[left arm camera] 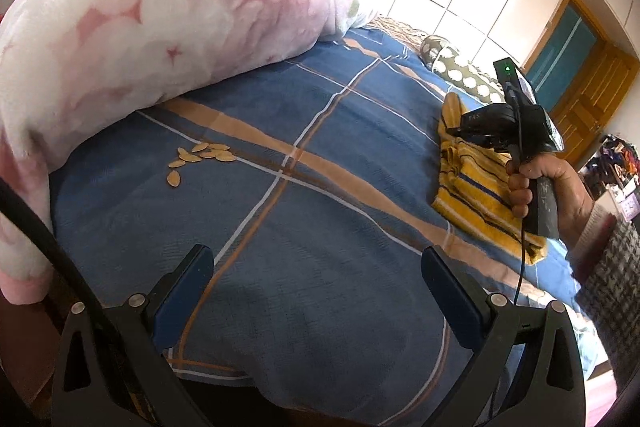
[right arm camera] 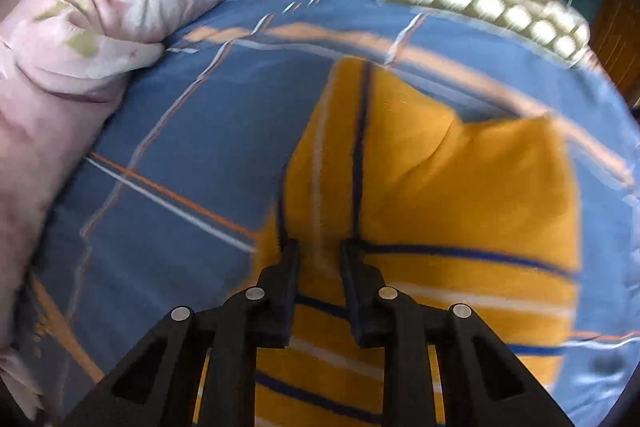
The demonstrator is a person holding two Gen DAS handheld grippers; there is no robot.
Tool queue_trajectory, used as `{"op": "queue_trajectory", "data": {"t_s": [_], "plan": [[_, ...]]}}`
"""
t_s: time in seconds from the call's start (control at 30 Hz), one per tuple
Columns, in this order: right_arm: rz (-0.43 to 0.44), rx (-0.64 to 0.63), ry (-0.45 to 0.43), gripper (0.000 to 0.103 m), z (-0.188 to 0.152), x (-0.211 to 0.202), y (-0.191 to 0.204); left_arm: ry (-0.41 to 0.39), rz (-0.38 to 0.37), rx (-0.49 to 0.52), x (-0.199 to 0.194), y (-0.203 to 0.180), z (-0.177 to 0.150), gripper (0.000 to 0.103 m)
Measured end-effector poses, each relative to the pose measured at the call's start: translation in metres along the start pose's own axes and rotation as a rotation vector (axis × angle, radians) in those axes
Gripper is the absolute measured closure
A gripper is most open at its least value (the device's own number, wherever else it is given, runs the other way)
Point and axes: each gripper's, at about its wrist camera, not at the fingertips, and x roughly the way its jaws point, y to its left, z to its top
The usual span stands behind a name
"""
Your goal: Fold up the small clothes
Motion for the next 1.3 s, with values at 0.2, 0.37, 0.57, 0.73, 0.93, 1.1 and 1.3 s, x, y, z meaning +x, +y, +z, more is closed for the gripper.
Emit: {"op": "queue_trajectory", "data": {"t_s": [0.2,0.37,0.57,0.73,0.93,1.1,1.3], "plan": [[0.188,-0.009,-0.062,0.076,-0.031,-0.056,-0.003,-0.005,0.004,0.011,-0.002,-0.01,0.0,0.0],[0.267,0.046,-0.034,0.076,-0.077,-0.074,-0.022,0.002,-0.005,0.036,-0.005,-0.028,-0.003,0.0],[0.35,-0.012,0.019,0.076,-0.144,-0.075,-0.014,0.007,-0.038,0.088,-0.014,-0.05,-0.001,0.0],[0.346,0.017,-0.149,0.06,-0.156,-0.142,-0.061,0.017,-0.101,0.157,0.003,-0.075,0.028,0.0],[0.317,0.272,-0.199,0.037,-0.154,-0.145,-0.155,0.147,-0.229,0.241,0.09,-0.128,0.077,0.0],[0.414,0.393,-0.147,0.036,-0.148,-0.09,-0.183,0.319,-0.317,0.218,0.172,-0.153,0.09,0.0],[0.551,0.424,-0.079,0.065,-0.135,-0.049,-0.171,0.407,-0.34,0.139,0.199,-0.167,0.078,0.052]]}}
